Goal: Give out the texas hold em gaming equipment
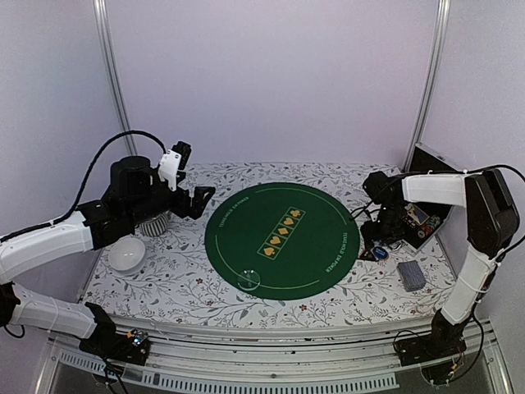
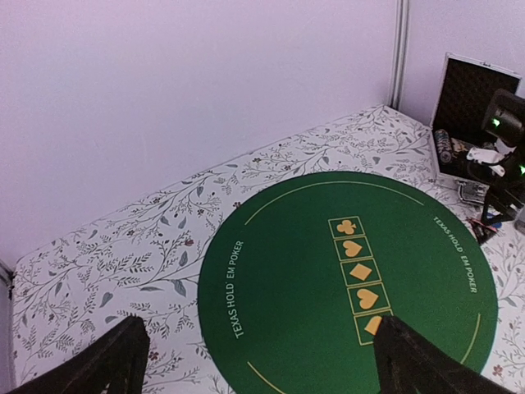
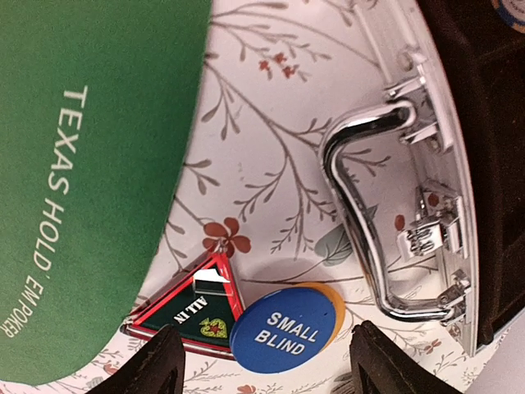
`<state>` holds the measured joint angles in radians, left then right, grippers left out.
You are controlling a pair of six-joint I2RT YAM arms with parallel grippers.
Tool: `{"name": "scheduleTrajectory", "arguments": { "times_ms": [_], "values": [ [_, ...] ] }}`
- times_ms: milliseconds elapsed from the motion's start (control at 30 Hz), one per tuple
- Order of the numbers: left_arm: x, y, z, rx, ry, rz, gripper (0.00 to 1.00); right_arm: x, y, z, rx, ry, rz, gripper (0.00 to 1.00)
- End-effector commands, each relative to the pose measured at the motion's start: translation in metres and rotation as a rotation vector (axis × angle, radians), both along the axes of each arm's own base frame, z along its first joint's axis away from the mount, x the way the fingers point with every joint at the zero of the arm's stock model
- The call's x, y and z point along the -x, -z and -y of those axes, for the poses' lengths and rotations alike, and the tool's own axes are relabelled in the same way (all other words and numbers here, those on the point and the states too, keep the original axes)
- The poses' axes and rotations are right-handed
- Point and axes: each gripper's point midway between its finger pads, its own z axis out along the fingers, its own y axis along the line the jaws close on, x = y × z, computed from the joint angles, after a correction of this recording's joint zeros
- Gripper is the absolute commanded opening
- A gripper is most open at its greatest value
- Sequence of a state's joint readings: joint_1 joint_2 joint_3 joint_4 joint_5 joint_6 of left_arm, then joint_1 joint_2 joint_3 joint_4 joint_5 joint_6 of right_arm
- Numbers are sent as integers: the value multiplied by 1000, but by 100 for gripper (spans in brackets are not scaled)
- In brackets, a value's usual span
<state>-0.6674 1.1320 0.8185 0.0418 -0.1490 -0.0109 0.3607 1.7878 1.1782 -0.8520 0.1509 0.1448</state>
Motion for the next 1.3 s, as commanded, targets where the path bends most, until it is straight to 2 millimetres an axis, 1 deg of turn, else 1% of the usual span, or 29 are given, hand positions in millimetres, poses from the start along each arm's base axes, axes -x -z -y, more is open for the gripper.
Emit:
{"name": "scheduleTrajectory", "arguments": {
  "times_ms": [0, 100, 300, 533, 700, 967, 1267],
  "values": [
    [1, -4, 0, 10, 7, 15, 98, -8, -8, -1, -73, 33, 49, 71],
    [1, -4, 0, 9, 8, 16, 98, -6, -1, 2, -83, 40, 32, 71],
    [0, -4, 0, 9, 7, 16, 98, -4, 6, 10, -111, 72, 23, 71],
    [0, -3, 0, 7, 7, 15, 98, 7, 20, 7, -131, 68, -23, 66],
    [0, -3, 0, 6, 6, 16, 98, 12, 18, -1, -184, 70, -38, 56],
    [1, -4, 0, 6, 6, 19, 98, 19, 17, -3, -181, 68, -55, 44],
    [1, -5, -1, 6, 7, 21, 98, 28, 11, -26, -205, 19, -79, 40]
  ]
}}
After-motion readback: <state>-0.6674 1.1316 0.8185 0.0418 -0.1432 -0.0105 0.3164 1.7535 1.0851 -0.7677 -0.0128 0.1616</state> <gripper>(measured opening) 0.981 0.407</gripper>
